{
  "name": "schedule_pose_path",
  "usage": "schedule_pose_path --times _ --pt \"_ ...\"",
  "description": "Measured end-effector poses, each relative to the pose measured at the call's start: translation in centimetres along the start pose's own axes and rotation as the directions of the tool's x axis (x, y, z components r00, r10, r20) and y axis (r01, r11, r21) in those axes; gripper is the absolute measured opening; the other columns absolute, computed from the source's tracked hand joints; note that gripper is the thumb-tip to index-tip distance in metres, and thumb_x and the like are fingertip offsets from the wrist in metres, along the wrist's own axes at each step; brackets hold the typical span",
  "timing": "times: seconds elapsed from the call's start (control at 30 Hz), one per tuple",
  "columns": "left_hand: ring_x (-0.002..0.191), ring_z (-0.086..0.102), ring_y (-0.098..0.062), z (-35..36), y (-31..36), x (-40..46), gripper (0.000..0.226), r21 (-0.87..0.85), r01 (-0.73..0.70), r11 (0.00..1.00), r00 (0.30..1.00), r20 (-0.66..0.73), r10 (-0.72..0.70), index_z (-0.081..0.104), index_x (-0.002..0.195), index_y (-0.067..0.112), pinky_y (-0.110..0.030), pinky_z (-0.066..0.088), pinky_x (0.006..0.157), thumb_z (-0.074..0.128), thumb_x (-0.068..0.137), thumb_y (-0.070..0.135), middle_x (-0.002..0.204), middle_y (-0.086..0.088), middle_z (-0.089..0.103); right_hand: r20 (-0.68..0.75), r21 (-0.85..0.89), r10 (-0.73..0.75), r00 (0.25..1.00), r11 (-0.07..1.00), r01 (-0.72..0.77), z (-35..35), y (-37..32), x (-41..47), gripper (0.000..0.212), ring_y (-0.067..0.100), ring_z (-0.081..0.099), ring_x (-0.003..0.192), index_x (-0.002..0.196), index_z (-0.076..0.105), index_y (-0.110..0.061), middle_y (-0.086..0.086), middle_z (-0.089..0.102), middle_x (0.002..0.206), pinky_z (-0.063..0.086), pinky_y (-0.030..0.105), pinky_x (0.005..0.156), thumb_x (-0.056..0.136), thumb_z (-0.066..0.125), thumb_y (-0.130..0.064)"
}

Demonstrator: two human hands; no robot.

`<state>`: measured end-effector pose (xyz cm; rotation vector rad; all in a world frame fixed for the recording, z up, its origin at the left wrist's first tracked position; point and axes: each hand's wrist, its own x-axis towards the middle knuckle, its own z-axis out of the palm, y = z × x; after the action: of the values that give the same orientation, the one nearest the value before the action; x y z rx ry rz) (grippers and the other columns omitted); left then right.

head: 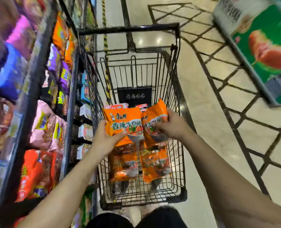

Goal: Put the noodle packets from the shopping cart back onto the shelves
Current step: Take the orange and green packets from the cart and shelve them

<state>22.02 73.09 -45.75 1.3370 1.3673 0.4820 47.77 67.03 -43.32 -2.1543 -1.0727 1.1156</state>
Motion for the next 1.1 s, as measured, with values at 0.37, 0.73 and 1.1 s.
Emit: schedule_pose_path --times 0.37,0.73,1.1 --pt "0.101 0.074 -0.024 -9.5 17.9 -2.2 0.079 -0.078 -0.365 0.928 0.931 -0.053 0.361 0.055 0.117 0.027 -0.053 0.057 0.093 0.096 0.053 0.049 0.112 -0.003 0.075 -0.201 0.025 -0.301 0.932 0.95 0.312 -12.1 -17.7 -7.8 0.049 0.011 0.063 0.094 0.12 0.054 -0.029 -0.011 0.065 0.102 0.05 0.023 0.071 0.082 0.083 -0.038" --pt "0.106 0.074 -0.024 -17.2 29.4 -7.8 0.08 -0.166 -0.601 0.782 0.799 -0.114 0.59 0.059 0.12 0.028 -0.052 0.057 0.094 0.098 0.054 0.049 0.116 -0.002 0.076 -0.379 0.051 -0.449 0.809 0.863 0.503 -17.8 -26.8 -16.2 0.065 0.014 0.071 0.101 0.12 0.059 -0.033 -0.009 0.072 0.11 0.06 0.048 0.091 0.066 0.086 -0.056" --pt "0.106 0.071 -0.015 -16.9 31.4 -14.9 0.073 -0.108 -0.649 0.753 0.756 -0.208 0.621 0.053 0.123 0.032 -0.041 0.06 0.09 0.09 0.061 0.038 0.117 0.006 0.07 -0.336 -0.075 -0.588 0.735 0.795 0.602 -20.3 -27.6 -21.7 0.061 0.01 0.062 0.107 0.133 0.051 -0.03 -0.014 0.061 0.116 0.058 0.032 0.085 0.082 0.081 -0.043"
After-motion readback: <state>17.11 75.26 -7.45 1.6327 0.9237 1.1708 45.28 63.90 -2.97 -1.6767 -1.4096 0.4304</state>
